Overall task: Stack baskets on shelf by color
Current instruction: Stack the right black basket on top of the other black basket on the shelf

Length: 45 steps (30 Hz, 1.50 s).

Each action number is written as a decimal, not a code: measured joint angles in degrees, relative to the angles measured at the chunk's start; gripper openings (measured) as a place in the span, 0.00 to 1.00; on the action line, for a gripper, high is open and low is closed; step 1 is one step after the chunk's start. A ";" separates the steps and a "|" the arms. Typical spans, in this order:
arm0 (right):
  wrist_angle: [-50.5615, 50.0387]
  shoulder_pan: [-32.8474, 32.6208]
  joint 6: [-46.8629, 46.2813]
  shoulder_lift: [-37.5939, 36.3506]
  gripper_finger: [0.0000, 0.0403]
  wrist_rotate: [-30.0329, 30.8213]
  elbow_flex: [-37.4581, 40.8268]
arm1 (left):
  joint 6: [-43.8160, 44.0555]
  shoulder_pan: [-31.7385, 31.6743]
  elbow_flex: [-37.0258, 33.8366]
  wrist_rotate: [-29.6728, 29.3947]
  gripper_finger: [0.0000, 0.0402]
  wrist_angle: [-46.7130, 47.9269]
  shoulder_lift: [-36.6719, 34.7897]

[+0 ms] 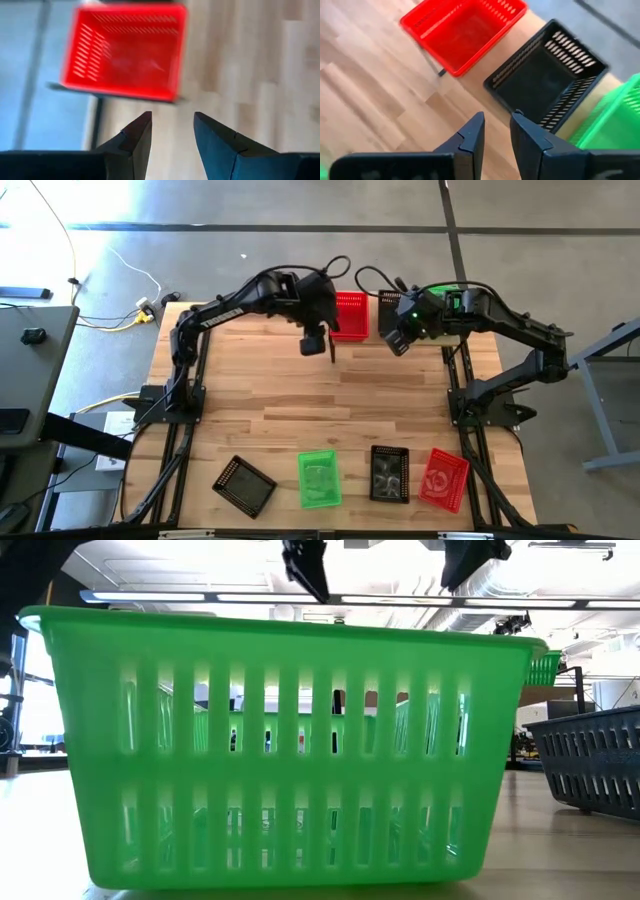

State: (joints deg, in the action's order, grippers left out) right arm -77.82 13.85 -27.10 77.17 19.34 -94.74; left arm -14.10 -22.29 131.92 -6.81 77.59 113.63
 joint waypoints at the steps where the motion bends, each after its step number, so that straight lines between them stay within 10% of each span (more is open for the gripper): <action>1: 0.00 0.00 0.31 0.00 0.20 -1.02 0.00 | 0.94 -0.04 0.00 1.77 0.34 1.40 -0.12; 13: 0.00 -5.91 -4.18 0.00 0.20 -6.43 0.00 | 4.98 4.65 -5.62 6.21 0.34 6.07 -2.01; 31: 2.50 -25.70 -15.44 4.61 0.20 -10.95 0.02 | 24.36 18.53 -40.59 2.60 0.34 -7.53 -29.63; 45: 6.49 -38.52 -25.50 13.95 0.35 -12.67 0.02 | 35.05 31.87 -45.27 0.55 0.34 -7.22 -32.77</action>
State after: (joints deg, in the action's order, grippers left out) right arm -71.33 -24.67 -52.60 91.11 6.67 -94.72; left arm 20.95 9.58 86.65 -6.26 70.37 80.86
